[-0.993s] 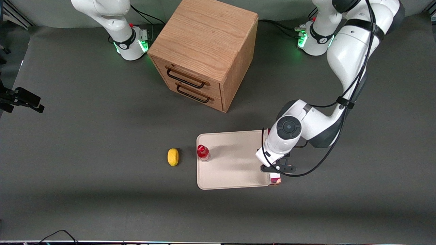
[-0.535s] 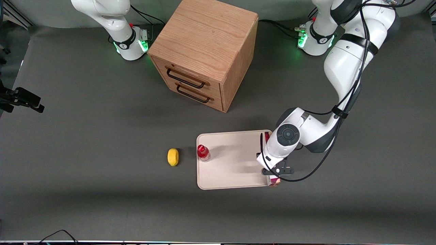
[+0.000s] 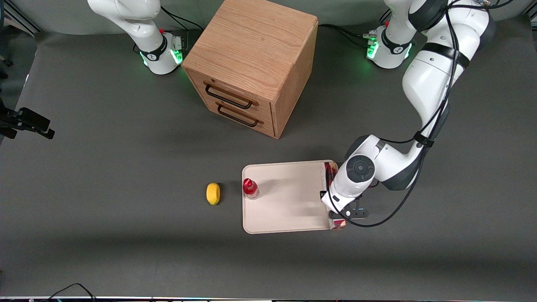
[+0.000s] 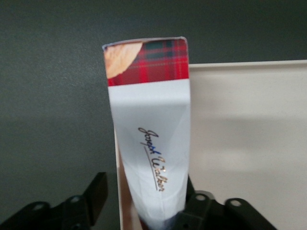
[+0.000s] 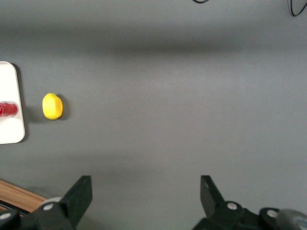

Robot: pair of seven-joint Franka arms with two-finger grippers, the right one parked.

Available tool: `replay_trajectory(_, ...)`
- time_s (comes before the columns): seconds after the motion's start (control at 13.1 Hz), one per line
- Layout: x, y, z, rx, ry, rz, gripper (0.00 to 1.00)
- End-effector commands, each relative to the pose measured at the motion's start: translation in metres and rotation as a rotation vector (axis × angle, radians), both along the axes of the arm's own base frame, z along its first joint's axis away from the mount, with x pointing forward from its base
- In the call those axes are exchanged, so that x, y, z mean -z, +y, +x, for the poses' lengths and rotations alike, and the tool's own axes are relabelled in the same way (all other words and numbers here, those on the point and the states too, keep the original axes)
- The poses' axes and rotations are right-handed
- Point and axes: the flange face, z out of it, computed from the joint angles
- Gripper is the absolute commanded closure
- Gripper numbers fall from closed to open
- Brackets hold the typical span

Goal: Place red cookie box on tray
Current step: 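Lower the held cookie box onto the tray's edge, then open the left gripper to release the cookie box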

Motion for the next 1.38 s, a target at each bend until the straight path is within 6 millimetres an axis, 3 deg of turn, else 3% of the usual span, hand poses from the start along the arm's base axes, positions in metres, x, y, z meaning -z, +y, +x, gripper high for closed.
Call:
replay_trajectory(0.0, -0.008, -0.008, 0.000, 0.036, -0.027, -0.015, 0.00)
replay_trajectory(0.08, -0.020, -0.013, 0.003, 0.042, -0.049, -0.026, 0.00)
replay_trajectory(0.23, -0.051, -0.005, 0.006, 0.038, -0.063, -0.004, 0.00)
replay_trajectory(0.38, -0.089, -0.011, -0.006, 0.052, -0.015, 0.055, 0.00)
replay_trajectory(0.61, -0.176, -0.010, -0.029, 0.056, 0.043, 0.046, 0.00)
replay_trajectory(0.76, -0.232, 0.008, -0.045, 0.108, 0.082, 0.063, 0.00)
replay_trajectory(0.99, -0.312, 0.055, -0.068, 0.082, 0.110, 0.082, 0.00)
replay_trajectory(1.15, -0.361, 0.107, -0.083, 0.109, 0.130, 0.071, 0.00)
replay_trajectory(1.3, -0.393, 0.161, -0.095, 0.101, 0.148, 0.067, 0.00)
